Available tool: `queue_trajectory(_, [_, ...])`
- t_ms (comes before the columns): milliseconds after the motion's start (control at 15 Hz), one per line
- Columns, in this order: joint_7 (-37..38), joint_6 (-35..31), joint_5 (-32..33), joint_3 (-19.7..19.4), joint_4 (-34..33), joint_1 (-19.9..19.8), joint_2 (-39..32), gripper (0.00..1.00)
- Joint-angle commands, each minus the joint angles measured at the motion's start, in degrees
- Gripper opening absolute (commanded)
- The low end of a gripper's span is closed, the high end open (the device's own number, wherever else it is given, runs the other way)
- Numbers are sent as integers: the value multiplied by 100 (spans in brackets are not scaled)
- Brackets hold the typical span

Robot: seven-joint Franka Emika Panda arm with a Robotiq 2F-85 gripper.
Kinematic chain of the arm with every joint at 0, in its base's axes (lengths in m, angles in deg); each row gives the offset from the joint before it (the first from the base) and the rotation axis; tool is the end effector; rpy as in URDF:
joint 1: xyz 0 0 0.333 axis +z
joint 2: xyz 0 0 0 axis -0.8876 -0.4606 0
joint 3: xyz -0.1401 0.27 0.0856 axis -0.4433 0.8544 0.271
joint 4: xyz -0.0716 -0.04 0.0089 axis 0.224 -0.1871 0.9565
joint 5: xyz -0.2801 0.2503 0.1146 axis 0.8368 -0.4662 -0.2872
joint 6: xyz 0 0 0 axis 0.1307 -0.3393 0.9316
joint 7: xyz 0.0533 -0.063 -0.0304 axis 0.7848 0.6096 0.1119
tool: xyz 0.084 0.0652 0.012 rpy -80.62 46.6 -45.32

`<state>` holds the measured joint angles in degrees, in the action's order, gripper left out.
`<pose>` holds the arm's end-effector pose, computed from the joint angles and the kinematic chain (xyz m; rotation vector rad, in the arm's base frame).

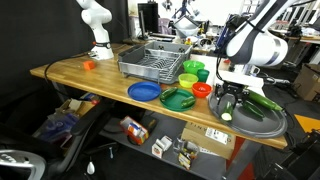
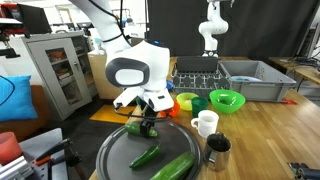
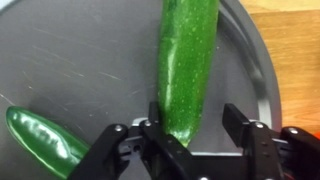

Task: Move the left green object from the gray plate to the green plate

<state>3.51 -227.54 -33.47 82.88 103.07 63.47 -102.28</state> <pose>0.4851 -0.0142 0.1135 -2.7323 1.3223 0.1945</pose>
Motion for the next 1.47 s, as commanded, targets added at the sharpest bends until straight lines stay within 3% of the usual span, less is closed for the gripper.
queue_trajectory(0, [-330,-148,-306,156,-6,-200,-2,38])
queue_trajectory(267, [-436,-117,-421,143,-18,-244,4,12])
queue_trajectory(600, [-477,43,-249,-4,150,-185,267,12])
queue_trajectory(1067, [-555,618,-192,-78,356,-172,1331,12])
queue_trajectory(1400, [-436,626,-554,117,-264,-138,1454,12])
